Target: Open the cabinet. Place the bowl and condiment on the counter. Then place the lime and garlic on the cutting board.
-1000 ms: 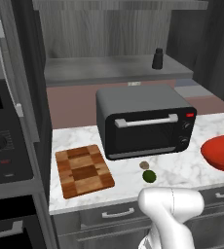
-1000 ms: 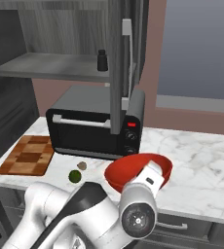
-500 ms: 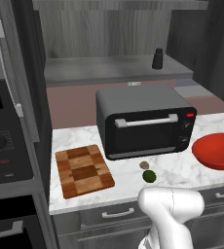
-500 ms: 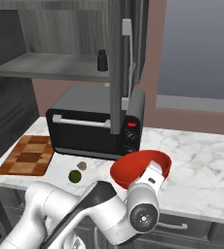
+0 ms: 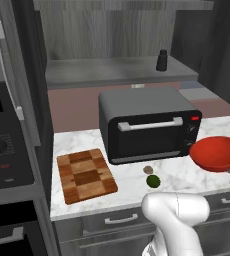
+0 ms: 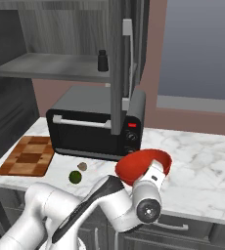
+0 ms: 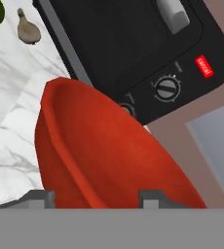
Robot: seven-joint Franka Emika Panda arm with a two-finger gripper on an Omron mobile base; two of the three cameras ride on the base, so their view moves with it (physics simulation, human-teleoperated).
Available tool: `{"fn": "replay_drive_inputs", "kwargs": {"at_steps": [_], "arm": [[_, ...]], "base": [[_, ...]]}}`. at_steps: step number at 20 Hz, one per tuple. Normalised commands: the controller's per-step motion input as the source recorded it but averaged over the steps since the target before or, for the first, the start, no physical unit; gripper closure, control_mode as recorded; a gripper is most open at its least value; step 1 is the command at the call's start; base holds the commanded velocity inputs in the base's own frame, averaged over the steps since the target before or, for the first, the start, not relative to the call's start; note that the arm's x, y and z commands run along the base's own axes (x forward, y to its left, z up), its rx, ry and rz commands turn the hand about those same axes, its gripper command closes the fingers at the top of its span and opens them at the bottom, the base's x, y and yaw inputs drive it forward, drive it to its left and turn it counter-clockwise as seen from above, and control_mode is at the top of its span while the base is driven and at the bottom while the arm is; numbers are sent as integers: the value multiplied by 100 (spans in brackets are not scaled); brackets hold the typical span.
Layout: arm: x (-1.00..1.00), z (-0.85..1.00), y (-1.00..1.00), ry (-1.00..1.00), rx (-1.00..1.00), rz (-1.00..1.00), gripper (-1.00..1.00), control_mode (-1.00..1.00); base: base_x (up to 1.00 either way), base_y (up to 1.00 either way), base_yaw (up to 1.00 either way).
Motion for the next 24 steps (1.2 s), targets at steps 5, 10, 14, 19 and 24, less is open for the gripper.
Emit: {"fn": "replay_drive_inputs", "kwargs": {"at_steps": [5, 10, 14, 19, 24], "arm": [[23, -14, -9, 0, 4, 5, 100, -100], [10, -3, -9, 0, 7, 5, 100, -100], [6, -3, -10, 0, 9, 4, 100, -100], [3, -8, -9, -1, 0, 2, 100, -100], [1, -16, -12, -3, 0, 2, 100, -100]], "base": [[0, 0, 0], [0, 0, 0], [0, 0, 0], [0, 0, 0], [0, 0, 0]]}}
